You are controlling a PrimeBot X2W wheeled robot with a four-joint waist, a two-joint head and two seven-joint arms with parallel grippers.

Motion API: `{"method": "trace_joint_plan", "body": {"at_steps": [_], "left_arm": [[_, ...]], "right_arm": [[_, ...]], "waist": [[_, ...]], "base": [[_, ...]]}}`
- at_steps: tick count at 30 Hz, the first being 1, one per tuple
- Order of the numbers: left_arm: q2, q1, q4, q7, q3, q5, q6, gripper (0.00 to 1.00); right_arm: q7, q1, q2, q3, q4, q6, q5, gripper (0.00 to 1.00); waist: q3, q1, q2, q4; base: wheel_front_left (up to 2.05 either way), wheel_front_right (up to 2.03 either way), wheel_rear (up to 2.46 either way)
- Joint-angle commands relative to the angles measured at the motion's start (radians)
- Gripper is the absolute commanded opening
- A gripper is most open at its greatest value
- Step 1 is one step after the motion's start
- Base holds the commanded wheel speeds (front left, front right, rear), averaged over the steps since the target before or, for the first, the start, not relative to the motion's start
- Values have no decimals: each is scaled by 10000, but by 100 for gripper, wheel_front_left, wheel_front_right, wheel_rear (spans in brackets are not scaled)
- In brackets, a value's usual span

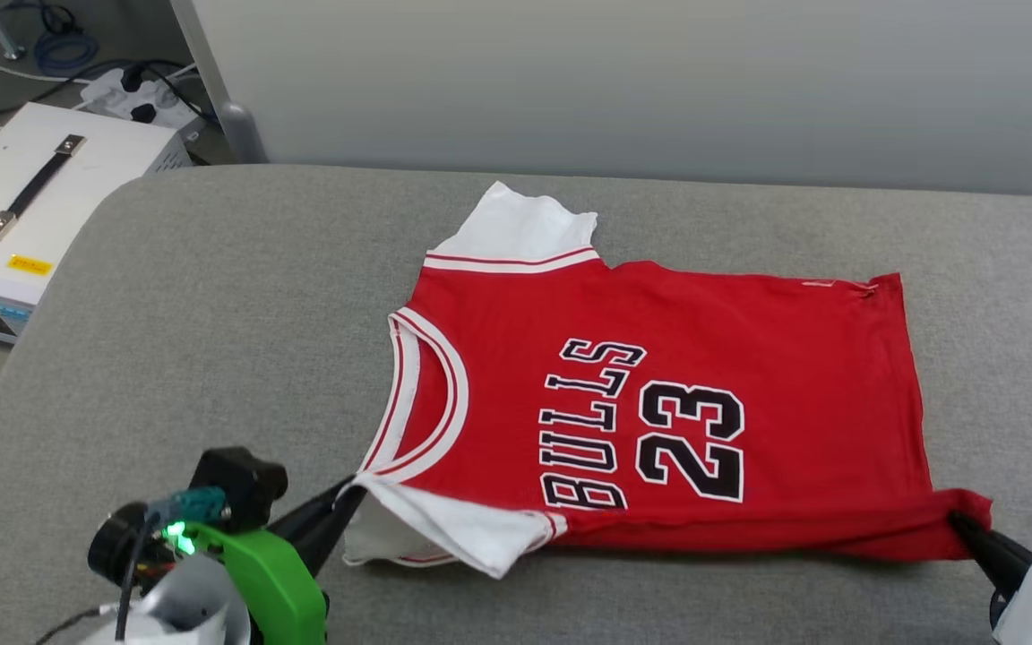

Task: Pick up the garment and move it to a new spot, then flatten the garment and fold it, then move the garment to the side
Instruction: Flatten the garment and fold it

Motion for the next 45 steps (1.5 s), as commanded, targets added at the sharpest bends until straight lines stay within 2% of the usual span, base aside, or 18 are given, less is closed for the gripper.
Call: {"method": "trace_joint_plan", "body": {"at_steps": [1, 5, 6, 16, 23, 24, 25, 26, 27, 28, 32, 37, 41, 45], "left_arm": [[-75, -515, 165, 128, 99, 97, -130, 0], [-260, -1484, 770, 557, 144, 171, -328, 0], [-368, -2077, 1241, 928, 43, 163, -631, 0], [-825, -3764, 3371, 1822, -323, 220, -1554, 0], [-1163, -4265, 4655, 1664, -476, 373, -1857, 0], [-1243, -4319, 4850, 1567, -478, 390, -1876, 42], [-1311, -4358, 4999, 1473, -477, 415, -1880, 100], [-1407, -4406, 5200, 1355, -480, 447, -1876, 100], [-1492, -4436, 5356, 1266, -482, 455, -1878, 100], [-1599, -4470, 5541, 1122, -466, 465, -1866, 100], [-1961, -4492, 6110, 391, -297, 455, -1747, 100], [-2260, -4155, 6371, -472, 179, 54, -1461, 100], [-2241, -3562, 6065, -962, 597, -308, -1060, 100], [-2115, -2694, 5193, -1060, 992, -768, -430, 100]], "right_arm": [[107, -430, 78, -88, -65, -9, -141, 0], [415, -1215, 238, -71, 104, -9, -443, 0], [576, -1730, 283, 38, 376, -9, -690, 0], [829, -3176, 376, 669, 1540, -9, -1129, 0], [619, -3836, 334, 1148, 2187, -9, -1092, 0], [565, -3916, 332, 1220, 2298, -9, -1077, 0], [517, -3972, 327, 1272, 2387, -9, -1073, 0], [421, -4036, 303, 1323, 2506, -9, -1121, 1], [314, -4077, 280, 1371, 2586, -9, -1176, 80], [182, -4118, 282, 1387, 2706, -9, -1206, 100], [-150, -4168, 249, 1553, 2928, -9, -1168, 100], [-618, -4034, -87, 1781, 2753, -9, -1478, 100], [-738, -3730, -290, 1749, 2290, -9, -1831, 100], [-353, -3180, -284, 1326, 1700, -9, -2400, 100]], "waist": [[506, 1, 0, -198], [953, 1, 0, -428], [1202, 1, 0, -568], [1748, 1, 0, -911], [1971, 1, 0, -987], [1987, 1, 0, -984], [1990, 1, 0, -979], [1983, 1, 0, -966], [1965, 1, 0, -951], [1935, 1, 0, -932], [1710, 1, 0, -863], [1311, 1, 0, -795], [999, 1, 0, -727], [789, 1, 0, -646]], "base": [[0, 0, 0], [0, 0, 0], [0, 0, 0], [0, 0, 0], [0, 0, 0], [0, 0, 0], [0, 0, 0], [0, 0, 0], [0, 0, 0], [0, 0, 0], [0, 0, 0], [0, 0, 0], [0, 0, 0], [0, 0, 0]]}}
